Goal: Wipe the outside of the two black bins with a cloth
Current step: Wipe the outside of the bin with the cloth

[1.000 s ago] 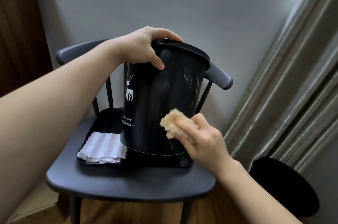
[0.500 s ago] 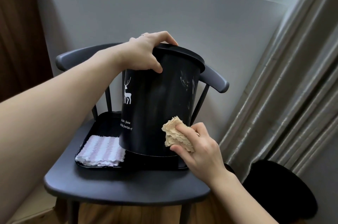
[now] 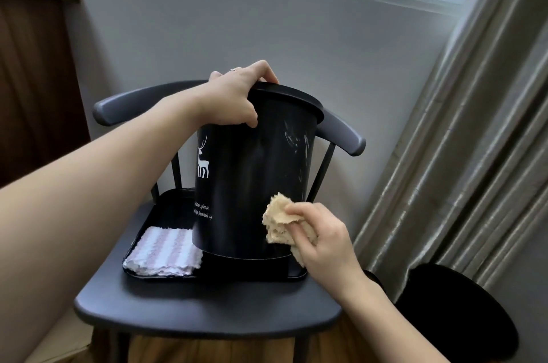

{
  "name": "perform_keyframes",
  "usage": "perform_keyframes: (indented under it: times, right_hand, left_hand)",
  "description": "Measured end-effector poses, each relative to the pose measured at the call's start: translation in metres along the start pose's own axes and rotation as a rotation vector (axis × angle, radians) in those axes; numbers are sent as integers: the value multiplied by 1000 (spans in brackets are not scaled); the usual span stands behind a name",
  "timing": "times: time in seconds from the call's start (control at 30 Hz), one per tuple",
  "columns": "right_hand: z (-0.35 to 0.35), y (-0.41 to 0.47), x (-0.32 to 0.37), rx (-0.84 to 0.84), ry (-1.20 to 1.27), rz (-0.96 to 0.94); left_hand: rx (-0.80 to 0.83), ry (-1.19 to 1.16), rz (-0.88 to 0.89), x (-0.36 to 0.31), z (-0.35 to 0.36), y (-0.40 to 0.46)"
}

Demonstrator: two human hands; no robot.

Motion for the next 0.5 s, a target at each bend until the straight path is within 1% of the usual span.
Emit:
perform_keyframes:
  times: [0.1, 0.13, 0.17, 0.27, 0.3, 0.37, 0.43, 0.5]
  right_hand:
    - [-7, 19, 0, -159, 42, 44]
    - [-7, 25, 1, -186, 40, 66]
    - [-6, 28, 1, -180, 30, 84]
    - [1, 25, 2, -80, 44, 116]
    - [2, 21, 0, -82, 67, 115]
    - [6, 17, -4, -146, 122, 124]
    - [11, 17, -7, -200, 231, 185]
    - [14, 19, -5, -205, 336, 275]
  left_hand:
    - [5, -6, -6, -1, -1, -1]
    - [7, -10, -6, -1, -1, -2]
    - [7, -14, -7, -2, -1, -2]
    - [12, -15, -4, -2, -1, -2]
    - [15, -20, -2, -1, -2, -3]
    - [20, -29, 2, -1, -2, -3]
    - [24, -30, 7, -4, -1, -3]
    - [26, -31, 7, -5, 0, -3]
Point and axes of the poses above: each hand's wrist, its own y-axis towards the middle knuckle, its own z-axis out of the palm, x = y × z, the point moved 2 cm from there along y, towards the middle knuckle, and after that the axes turned 1 degree about -x, right-handed, at the moved point
